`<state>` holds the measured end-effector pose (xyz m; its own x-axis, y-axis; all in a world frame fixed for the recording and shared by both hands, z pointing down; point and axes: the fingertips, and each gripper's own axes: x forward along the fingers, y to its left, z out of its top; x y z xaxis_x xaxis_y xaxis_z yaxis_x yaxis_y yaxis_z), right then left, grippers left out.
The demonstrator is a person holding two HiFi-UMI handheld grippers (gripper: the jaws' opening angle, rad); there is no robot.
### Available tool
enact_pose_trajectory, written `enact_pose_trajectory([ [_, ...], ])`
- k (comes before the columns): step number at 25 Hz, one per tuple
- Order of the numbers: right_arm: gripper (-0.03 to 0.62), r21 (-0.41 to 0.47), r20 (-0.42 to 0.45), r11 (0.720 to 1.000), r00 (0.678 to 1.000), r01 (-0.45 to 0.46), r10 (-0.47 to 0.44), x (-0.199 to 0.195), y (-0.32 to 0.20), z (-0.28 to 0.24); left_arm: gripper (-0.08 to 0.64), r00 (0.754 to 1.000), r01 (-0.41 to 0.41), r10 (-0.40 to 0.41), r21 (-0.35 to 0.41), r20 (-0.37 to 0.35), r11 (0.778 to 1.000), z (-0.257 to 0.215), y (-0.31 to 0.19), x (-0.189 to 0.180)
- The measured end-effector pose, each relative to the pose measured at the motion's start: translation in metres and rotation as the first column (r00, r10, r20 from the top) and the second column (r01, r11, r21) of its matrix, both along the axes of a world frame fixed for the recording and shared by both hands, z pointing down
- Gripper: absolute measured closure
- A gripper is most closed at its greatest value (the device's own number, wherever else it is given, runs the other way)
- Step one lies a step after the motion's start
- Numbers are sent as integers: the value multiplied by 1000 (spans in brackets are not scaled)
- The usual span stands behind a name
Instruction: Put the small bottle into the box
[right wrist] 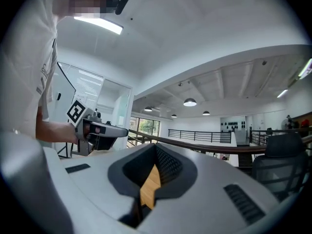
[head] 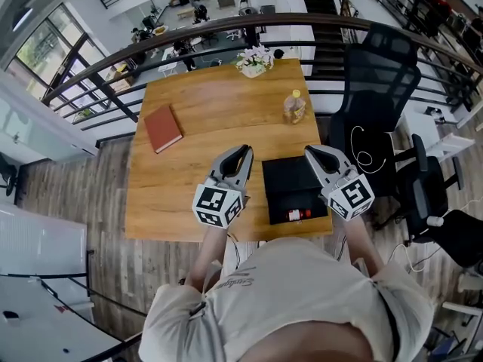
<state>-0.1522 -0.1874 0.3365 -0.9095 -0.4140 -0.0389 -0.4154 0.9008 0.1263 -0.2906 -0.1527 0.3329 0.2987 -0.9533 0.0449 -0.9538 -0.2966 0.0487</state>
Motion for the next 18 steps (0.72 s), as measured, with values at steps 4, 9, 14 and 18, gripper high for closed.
enact_pose_trajectory([
  [4, 598, 1, 6, 1000, 1000, -19, 19, 3, -4, -1, 523, 999, 14, -14, 14, -31, 1000, -1, -4, -5],
  [9, 598, -13, 22, 999, 999, -33, 34, 6, -4, -3, 525, 1000, 19, -19, 9, 6, 1000, 5, -3, -3],
  [14, 598, -39, 15, 998, 999, -40, 41, 11, -1, 6, 523, 1000, 4, -4, -10, 15, 1000, 13, -3, 4],
  [18, 598, -56, 18, 997, 999, -49, 50, 15, -1, 10, 523, 1000, 4, -3, -17, 23, 1000, 13, -4, 5],
])
